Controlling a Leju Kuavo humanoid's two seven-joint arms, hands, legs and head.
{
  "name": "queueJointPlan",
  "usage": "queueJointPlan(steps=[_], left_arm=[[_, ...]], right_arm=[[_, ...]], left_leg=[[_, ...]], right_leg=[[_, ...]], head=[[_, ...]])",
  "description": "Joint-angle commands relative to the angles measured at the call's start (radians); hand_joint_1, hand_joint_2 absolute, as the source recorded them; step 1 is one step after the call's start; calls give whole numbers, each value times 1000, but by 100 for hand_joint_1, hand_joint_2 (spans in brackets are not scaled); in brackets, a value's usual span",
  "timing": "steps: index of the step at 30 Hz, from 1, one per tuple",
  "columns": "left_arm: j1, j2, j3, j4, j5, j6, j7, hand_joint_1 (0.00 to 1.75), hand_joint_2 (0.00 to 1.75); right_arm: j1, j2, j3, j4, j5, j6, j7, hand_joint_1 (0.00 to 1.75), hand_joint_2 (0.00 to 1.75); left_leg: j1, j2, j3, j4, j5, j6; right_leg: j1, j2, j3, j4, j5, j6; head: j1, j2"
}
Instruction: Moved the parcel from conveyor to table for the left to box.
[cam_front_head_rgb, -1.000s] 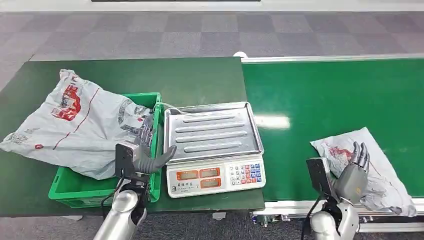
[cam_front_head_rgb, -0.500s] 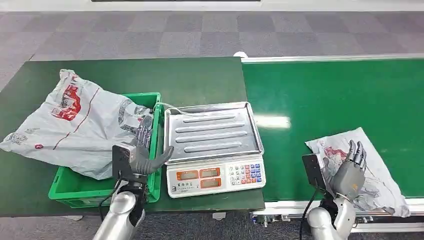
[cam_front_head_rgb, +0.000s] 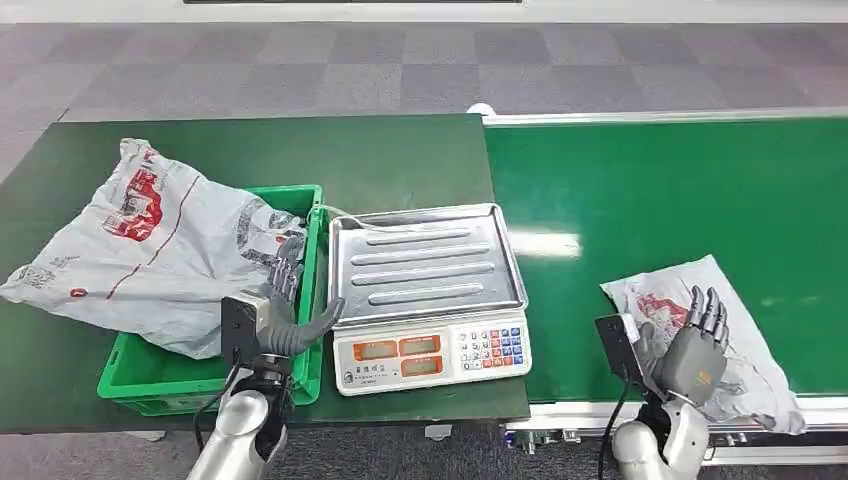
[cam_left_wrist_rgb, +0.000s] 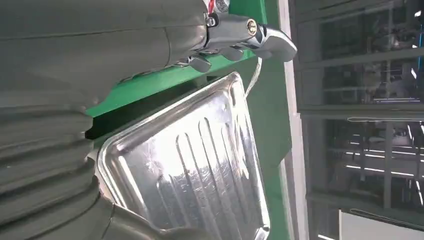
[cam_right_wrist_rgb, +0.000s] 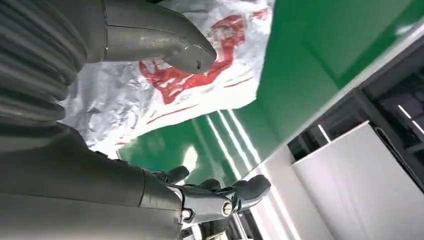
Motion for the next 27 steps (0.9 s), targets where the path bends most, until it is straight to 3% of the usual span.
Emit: queueJointPlan(steps=[1, 11, 27], left_arm=[[-4, 17, 42, 34, 11, -1, -6, 0, 175], [14, 12, 62, 7, 15, -2, -12, 0, 175], [15, 3, 65, -4, 15, -6, -12, 0, 175]], right_arm=[[19, 10, -44, -7, -11, 4, 24, 0, 175], [83, 22, -87, -59, 10, 12, 51, 0, 175], [68, 11, -117, -24, 100, 56, 120, 0, 175]], left_leg=[[0, 1, 1, -2, 1, 1], [-1, 1, 1, -1, 1, 0], [-1, 1, 1, -1, 1, 0]], right_leg=[[0, 1, 0, -2, 1, 0], [0, 0, 0, -1, 0, 0], [0, 0, 0, -1, 1, 0]], head=[[0, 0], [0, 0], [0, 0]])
